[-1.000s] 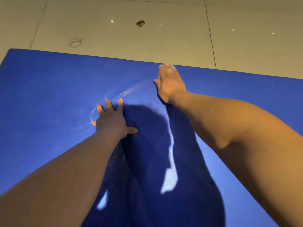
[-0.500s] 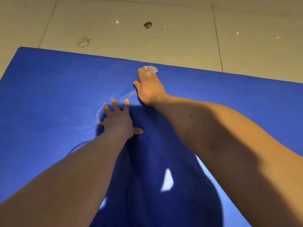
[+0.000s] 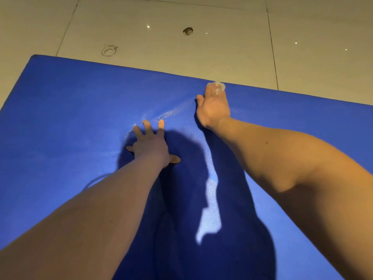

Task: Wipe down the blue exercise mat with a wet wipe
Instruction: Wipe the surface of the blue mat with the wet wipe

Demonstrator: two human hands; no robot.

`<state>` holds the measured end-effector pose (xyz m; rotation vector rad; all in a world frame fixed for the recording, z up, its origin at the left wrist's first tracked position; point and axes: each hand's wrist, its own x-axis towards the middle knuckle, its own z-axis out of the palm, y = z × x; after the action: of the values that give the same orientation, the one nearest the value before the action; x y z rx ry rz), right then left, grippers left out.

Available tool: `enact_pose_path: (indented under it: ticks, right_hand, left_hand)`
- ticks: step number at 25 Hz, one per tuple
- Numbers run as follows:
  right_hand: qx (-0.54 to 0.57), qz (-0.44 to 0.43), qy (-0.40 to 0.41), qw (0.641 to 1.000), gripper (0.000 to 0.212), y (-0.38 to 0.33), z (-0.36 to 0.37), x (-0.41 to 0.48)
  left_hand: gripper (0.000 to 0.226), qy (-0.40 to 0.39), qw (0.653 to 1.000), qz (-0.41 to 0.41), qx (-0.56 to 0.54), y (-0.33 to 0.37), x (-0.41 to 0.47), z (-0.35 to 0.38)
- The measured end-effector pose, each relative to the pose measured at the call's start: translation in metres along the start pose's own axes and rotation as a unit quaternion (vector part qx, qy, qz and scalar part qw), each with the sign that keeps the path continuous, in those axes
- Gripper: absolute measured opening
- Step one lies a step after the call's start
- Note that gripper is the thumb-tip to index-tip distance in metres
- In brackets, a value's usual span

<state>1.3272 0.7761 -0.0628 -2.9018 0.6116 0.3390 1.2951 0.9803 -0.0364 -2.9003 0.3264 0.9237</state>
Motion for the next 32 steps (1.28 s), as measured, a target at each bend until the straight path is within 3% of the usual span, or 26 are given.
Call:
enact_pose_path:
  ticks: [3, 7, 12, 16, 20, 24, 29, 32]
  right_hand:
    - [0.062, -0.113, -0.007, 0.992, 0.071, -0.028, 0.010, -0.025]
    - [0.055, -0.204, -0.019, 0.977, 0.057, 0.000, 0.010, -0.039]
    - [-0.030, -0.109, -0.003, 0.994, 0.061, 0.064, 0.012, -0.027]
    - [0.021, -0.053, -0.009, 0.998, 0.061, 0.038, 0.019, -0.048]
    - [0.031, -0.121, 0.004, 0.992, 0.057, 0.006, 0.031, -0.088]
    - [0.025, -0.207, -0.010, 0.978, 0.055, 0.025, 0.033, -0.095]
    - [-0.024, -0.042, -0.005, 0.999, 0.064, 0.078, 0.031, -0.084]
    - [0.015, -0.012, 0.009, 1.000, 0.066, 0.048, 0.038, -0.088]
  left_hand:
    - [0.136, 0.000, 1.000, -0.002, 0.002, -0.001, 0.002, 0.001]
    - [0.137, -0.006, 1.000, -0.004, 0.013, -0.001, 0.002, 0.001]
    - [0.139, -0.008, 0.999, -0.006, 0.033, -0.002, 0.002, 0.000]
    - [0.140, -0.003, 0.998, -0.009, 0.065, -0.001, 0.001, -0.001]
    - [0.141, -0.003, 0.999, -0.013, 0.050, -0.001, -0.004, -0.003]
    - [0.137, 0.004, 1.000, -0.012, 0.028, -0.007, -0.010, 0.001]
    - [0.128, -0.019, 0.999, -0.041, 0.017, -0.037, -0.016, 0.005]
    - [0.127, -0.035, 0.998, -0.044, -0.004, -0.053, -0.018, 0.009]
